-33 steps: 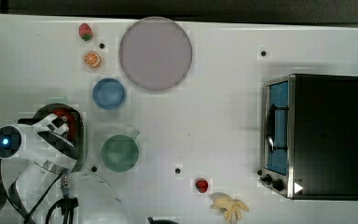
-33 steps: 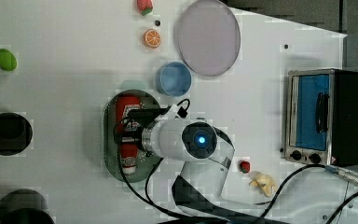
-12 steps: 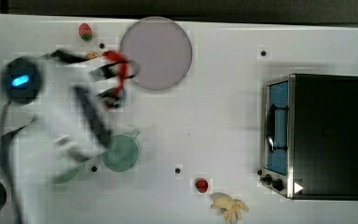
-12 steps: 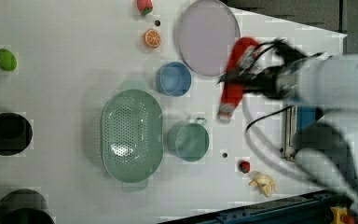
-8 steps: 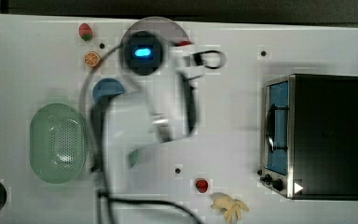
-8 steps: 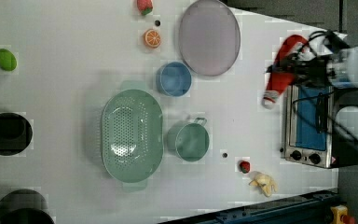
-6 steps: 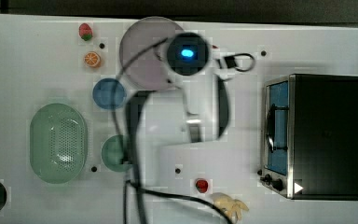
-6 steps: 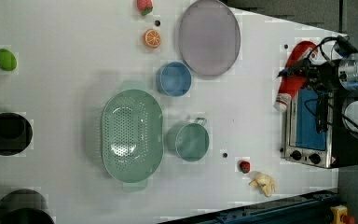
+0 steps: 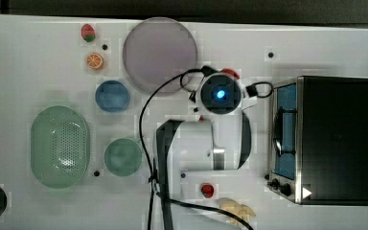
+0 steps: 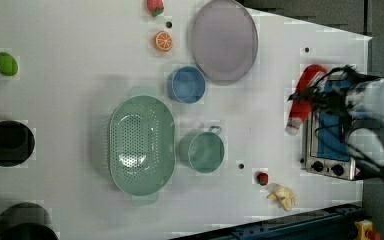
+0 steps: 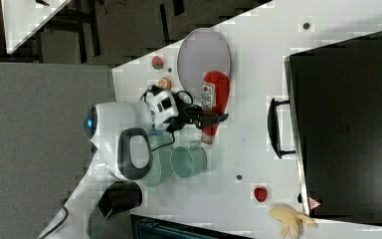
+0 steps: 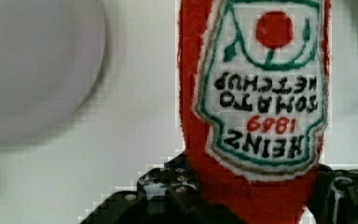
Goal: Pick ketchup from strainer and place it on the table
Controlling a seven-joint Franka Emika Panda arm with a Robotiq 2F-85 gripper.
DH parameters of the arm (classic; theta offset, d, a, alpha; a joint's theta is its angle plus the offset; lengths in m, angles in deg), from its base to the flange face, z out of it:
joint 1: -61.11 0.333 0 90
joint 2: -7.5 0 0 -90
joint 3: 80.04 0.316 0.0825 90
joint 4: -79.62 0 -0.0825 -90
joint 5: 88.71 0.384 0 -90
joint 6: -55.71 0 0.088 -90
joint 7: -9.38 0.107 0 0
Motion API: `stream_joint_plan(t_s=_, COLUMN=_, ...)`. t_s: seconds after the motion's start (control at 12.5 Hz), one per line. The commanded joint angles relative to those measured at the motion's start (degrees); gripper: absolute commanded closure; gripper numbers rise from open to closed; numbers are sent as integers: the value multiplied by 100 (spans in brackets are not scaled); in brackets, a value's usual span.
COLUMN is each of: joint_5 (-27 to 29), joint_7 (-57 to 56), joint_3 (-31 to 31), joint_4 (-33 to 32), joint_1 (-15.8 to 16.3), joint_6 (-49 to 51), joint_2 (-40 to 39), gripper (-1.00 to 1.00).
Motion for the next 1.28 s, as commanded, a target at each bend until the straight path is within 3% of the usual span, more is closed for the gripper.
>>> stream_joint_plan(t_s=0.08, joint_5=22, joint_7=-309, joint_3=159, joint_4=-350, joint_1=170, joint_6=-196, joint_2=50, gripper=-21)
stream_joint_plan(t_s=0.4, joint_5=21, joint_7=-303, joint_3=135, joint_4=-575, joint_1=143, joint_6=-398, joint_2=-341, gripper=-27)
stream_joint_plan(t_s=0.64, joint_5=22, joint_7=-305, joint_3=121, joint_4=-580, joint_1=122, joint_6=-698, joint_2=-543, gripper=-90)
stream_joint_plan(t_s=0.72, joint_5=22, joint_7=-305, joint_3=136, joint_4=-558, joint_1=120, joint_6=-700, joint_2=-515, gripper=-100)
stream_joint_plan(t_s=1.04, joint_5=62, joint_7=-161, joint_3=167, joint_4=-136, joint_1=129, joint_6=-370, joint_2=37, gripper=-100)
stream_joint_plan(t_s=1.28, joint_5=617, joint_7=266, joint_3=188, joint_4=479, joint_1=136, joint_6=523, joint_2=475, gripper=-100)
